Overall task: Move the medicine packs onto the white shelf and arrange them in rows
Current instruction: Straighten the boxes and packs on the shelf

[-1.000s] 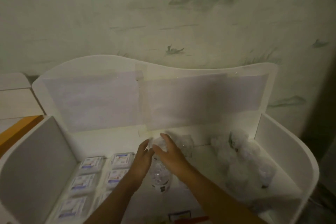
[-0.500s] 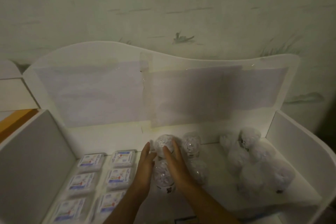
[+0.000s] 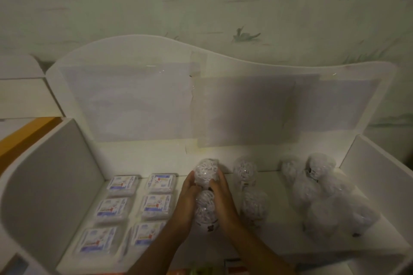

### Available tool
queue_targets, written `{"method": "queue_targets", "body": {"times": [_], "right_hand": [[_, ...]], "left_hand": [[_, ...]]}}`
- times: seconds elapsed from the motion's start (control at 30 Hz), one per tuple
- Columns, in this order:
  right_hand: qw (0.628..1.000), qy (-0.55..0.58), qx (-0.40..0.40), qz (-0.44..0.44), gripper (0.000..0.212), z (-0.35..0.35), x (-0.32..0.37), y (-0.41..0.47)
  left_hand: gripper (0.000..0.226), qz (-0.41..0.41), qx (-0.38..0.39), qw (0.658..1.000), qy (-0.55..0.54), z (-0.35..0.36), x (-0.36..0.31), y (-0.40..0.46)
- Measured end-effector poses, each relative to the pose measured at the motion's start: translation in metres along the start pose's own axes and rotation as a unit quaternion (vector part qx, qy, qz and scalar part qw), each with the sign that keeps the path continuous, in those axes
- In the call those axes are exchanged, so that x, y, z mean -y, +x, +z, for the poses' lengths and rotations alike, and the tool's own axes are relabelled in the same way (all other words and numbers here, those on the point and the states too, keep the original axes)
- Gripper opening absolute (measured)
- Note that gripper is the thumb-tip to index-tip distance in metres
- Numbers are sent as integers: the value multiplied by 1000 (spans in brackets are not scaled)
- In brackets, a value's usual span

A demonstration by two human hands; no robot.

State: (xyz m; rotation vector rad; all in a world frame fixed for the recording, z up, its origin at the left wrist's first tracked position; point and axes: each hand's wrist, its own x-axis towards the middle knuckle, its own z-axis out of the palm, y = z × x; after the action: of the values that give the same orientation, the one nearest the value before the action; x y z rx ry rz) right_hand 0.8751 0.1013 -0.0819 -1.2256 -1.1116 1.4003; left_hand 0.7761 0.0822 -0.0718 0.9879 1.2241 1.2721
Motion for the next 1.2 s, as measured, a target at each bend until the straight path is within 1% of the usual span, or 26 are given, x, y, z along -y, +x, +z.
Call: {"method": "queue_targets", "body": {"times": [0.07, 0.13, 0.23, 0.3, 0.4, 0.53, 0.6, 0.7, 0.77, 0.83, 0.87, 0.9, 0.97, 1.0, 1.03, 1.07, 1.1, 1.13, 1.2], "right_hand": [[1000, 2, -22, 4, 49, 5, -3, 2], [1000, 12, -22, 12, 50, 9, -5, 3], [999, 23, -31, 14, 66, 10, -3, 3], [999, 21, -34, 10, 70, 10, -4, 3], [999, 8, -36, 9, 67, 9, -6, 2], [999, -31, -10, -4, 61, 4, 1, -8], [997, -63, 2, -40, 58, 0, 9, -11], [982, -165, -4, -90, 55, -7, 27, -8], [960, -252, 19, -119, 52, -12, 43, 1], [929, -338, 58, -140, 49, -20, 64, 9], [909, -381, 74, -153, 48, -27, 75, 13], [888, -421, 84, -167, 46, -35, 86, 16], [851, -482, 88, -188, 42, -56, 105, 21], [836, -505, 86, -194, 41, -67, 113, 22], [824, -524, 84, -198, 40, -78, 119, 24], [817, -534, 79, -200, 40, -87, 125, 25], [819, -532, 70, -204, 39, -97, 129, 25], [829, -516, 55, -208, 37, -106, 131, 25], [872, -443, 25, -205, 33, -119, 129, 20]], "left_hand": [[54, -7, -1, 1000, -2, 0, 1, -1], [54, -7, 0, 1000, -4, 1, 3, -1], [51, 3, 4, 1000, -1, 1, 4, 2], [49, 6, 4, 1000, -1, 0, 4, 5], [48, 1, 4, 1000, 5, -3, 5, 7], [34, -4, 0, 999, 35, -3, 1, 6], [34, 1, -12, 997, 77, -2, -10, 1], [41, 51, -27, 977, 206, -9, -25, 8], [40, 122, -22, 942, 312, -17, -39, 22], [40, 192, 16, 883, 428, -22, -65, 35], [44, 211, 42, 850, 480, -23, -80, 41], [48, 217, 65, 817, 530, -21, -94, 46], [49, 205, 104, 748, 623, -13, -115, 51], [48, 200, 116, 720, 655, -5, -122, 51], [48, 206, 122, 703, 670, 6, -126, 50], [47, 214, 128, 701, 668, 17, -128, 48], [47, 224, 135, 714, 650, 29, -128, 46], [46, 229, 138, 737, 621, 41, -127, 44], [47, 222, 138, 786, 560, 64, -113, 37]]}}
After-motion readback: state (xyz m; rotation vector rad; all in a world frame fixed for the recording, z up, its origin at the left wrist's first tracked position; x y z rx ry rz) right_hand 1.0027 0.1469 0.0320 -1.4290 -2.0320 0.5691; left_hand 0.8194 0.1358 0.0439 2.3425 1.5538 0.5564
